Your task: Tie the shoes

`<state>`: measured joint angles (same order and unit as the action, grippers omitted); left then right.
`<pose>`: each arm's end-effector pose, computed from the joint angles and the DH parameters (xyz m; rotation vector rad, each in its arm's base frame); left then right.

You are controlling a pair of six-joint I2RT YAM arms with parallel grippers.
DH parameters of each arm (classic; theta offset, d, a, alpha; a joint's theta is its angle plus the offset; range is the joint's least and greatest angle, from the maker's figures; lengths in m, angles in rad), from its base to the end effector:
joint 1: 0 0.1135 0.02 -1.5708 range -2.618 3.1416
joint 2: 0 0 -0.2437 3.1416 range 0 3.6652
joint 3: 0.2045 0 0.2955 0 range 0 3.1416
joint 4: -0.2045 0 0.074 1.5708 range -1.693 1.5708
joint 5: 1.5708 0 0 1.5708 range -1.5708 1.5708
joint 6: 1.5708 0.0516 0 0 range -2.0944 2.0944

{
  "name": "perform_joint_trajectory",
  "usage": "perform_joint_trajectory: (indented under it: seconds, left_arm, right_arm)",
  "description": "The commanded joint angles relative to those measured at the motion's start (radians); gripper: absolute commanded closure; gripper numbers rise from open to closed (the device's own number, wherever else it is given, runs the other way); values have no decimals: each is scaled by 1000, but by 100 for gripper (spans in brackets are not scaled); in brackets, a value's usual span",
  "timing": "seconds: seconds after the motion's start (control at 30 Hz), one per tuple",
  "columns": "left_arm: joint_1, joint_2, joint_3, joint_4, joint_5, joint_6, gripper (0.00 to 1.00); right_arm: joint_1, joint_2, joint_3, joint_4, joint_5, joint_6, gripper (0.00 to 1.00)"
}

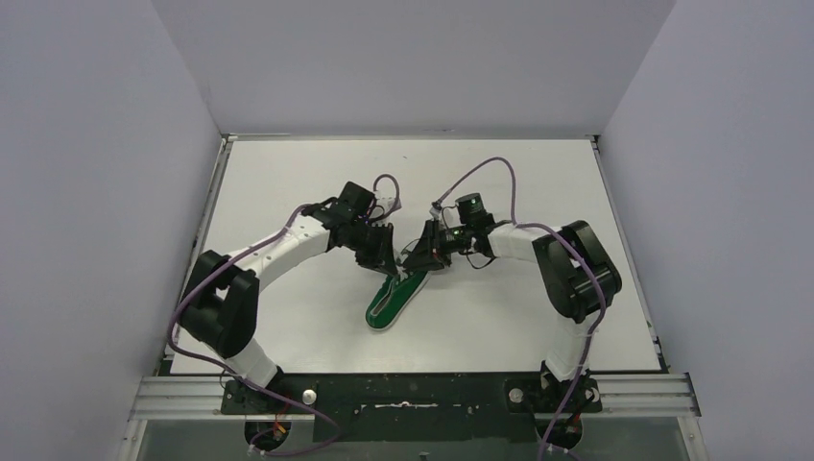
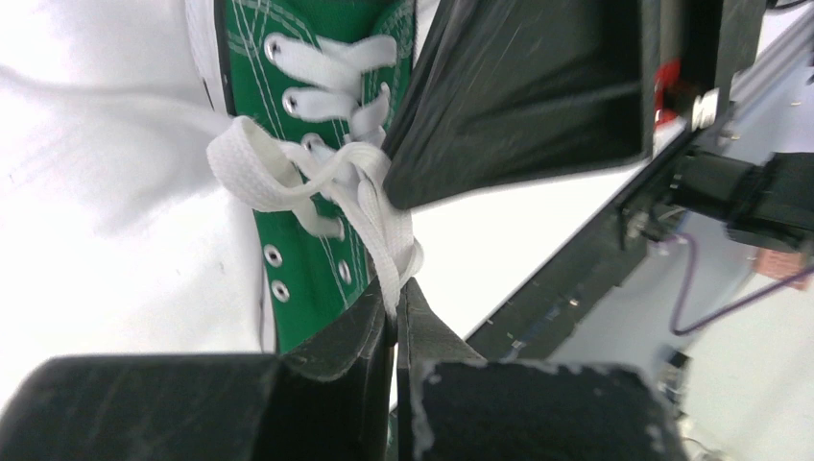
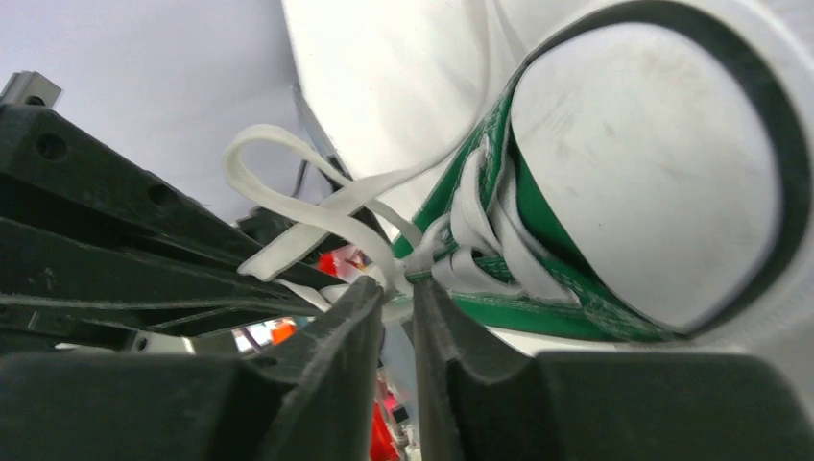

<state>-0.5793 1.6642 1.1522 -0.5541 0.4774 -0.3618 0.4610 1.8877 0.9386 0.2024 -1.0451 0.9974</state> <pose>0.3070 -0.2291 0.1618 0.4720 2.7262 -0.9217 0.3264 0.2119 0.0770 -0.0540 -2.4992 -1.7471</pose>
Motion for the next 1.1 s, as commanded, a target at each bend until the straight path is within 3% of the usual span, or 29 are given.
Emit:
perform_joint_trajectory:
  seconds: [0.0,0.1,0.2,0.37,0.63,0.87,1.07]
  left_arm:
    - [47,-103,5,-102,140,-85,100]
    - [59,-138,-43,-51,227,-173,100]
    - [66,-171,-87,7,296,-252,100]
    - [93,-212,-141,115,358,-364,100]
    - [139,-187,-145,116,429,-410,100]
    - [145,-164,-142,115,465,-412,100]
    - [144,-159,-155,121,476,-416,100]
  right_arm:
    - [-58,-104,198,-667,85,-467,73]
    - [-106,-112,253,-949,149,-691,61]
    - [-110,-189,228,-996,179,-743,49]
    - [-6,-360,128,-723,180,-689,36]
    - [115,-417,-33,-227,138,-624,42]
    - [171,-402,-49,-193,203,-878,37]
    - [209,-412,-99,-53,276,-912,39]
